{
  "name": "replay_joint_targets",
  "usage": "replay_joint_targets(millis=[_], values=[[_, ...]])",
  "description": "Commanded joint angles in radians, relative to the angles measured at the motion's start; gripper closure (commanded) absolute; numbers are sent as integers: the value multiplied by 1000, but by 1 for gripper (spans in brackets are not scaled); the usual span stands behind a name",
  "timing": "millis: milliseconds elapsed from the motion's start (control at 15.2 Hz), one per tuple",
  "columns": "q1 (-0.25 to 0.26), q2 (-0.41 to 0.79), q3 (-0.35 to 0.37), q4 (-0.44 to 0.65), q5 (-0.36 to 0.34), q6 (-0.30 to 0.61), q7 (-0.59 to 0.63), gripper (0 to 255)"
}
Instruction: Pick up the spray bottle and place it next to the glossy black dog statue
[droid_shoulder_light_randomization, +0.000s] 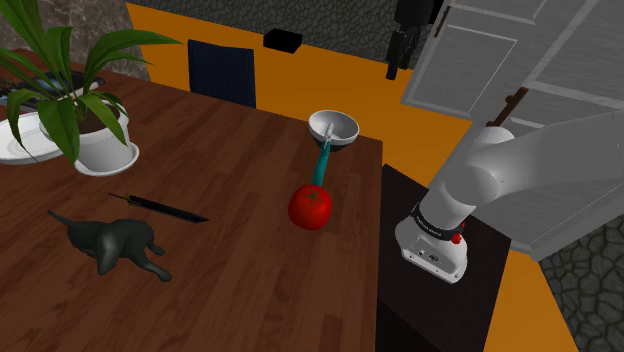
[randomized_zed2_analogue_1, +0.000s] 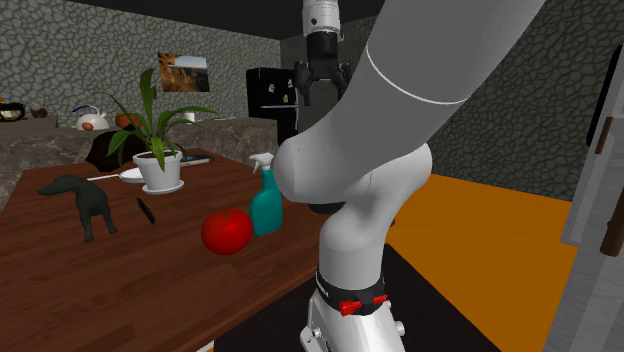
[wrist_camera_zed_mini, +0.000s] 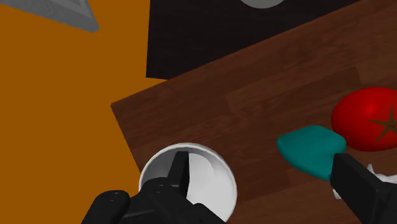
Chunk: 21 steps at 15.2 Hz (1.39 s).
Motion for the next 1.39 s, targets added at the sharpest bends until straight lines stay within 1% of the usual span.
replay_joint_targets(millis=[0, 264, 528, 726, 990, 1056, 1320], values=[[0, 0, 0, 0, 0, 0, 0, 0], [-40, -10, 81, -100, 108, 107, 252, 0], [-73, 15, 169, -174, 216, 238, 496, 0], [-96, 59, 239, -211, 291, 351, 672, 0], [-131, 152, 333, -232, 377, 517, 900, 0], [-132, 154, 335, -232, 379, 520, 904, 0], [-127, 174, 348, -272, 391, 581, 901, 0]])
